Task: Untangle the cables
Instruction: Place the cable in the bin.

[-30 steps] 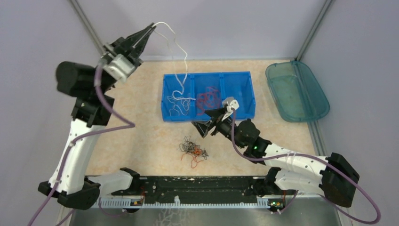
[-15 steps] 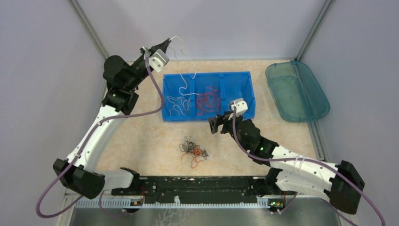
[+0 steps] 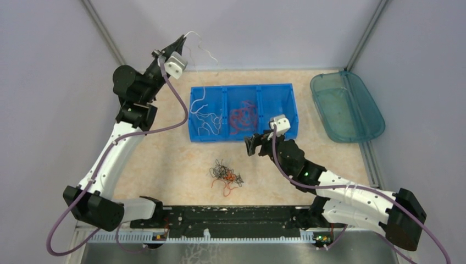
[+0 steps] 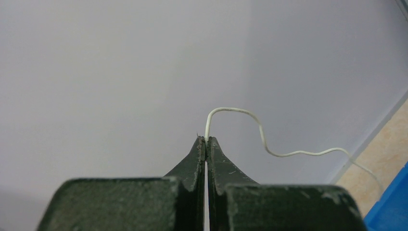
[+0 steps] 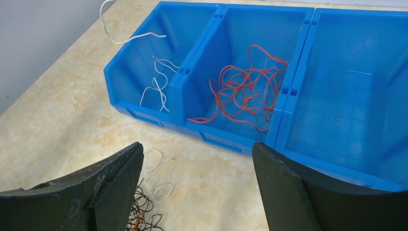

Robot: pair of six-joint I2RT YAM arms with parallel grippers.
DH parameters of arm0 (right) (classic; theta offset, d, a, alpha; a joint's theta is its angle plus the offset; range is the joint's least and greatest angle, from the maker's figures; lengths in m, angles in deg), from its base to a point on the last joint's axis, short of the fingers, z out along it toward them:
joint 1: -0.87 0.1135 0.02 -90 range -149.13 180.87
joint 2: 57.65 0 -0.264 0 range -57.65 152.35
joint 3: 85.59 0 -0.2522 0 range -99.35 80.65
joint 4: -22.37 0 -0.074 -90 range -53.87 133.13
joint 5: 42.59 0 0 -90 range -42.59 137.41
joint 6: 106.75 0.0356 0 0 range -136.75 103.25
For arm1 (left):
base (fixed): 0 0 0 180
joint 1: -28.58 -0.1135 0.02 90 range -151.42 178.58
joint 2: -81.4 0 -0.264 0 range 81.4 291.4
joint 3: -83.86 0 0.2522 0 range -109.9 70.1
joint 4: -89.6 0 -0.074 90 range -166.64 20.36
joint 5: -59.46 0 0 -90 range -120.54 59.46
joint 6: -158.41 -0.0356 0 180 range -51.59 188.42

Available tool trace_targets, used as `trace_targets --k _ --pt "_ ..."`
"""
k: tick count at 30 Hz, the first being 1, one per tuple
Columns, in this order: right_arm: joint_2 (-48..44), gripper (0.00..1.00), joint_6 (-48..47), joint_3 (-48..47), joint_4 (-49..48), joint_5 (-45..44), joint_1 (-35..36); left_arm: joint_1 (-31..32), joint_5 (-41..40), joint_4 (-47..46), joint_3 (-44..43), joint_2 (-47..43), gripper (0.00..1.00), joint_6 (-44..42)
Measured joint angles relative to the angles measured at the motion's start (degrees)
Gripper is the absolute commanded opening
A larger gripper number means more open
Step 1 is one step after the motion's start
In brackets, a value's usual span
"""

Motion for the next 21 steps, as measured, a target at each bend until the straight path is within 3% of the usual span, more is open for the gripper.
trace_targets --k 8,21 --pt "0.26 0.84 -0.17 -0.07 0.37 0.61 -0.04 -0.42 -0.02 0.17 4.44 0.15 0.0 -0.02" --pt "-1.16 0.84 -0.37 -0.39 1.25 0.87 -1.14 -0.42 -0.55 8.17 9.6 1.11 0.0 -2.64"
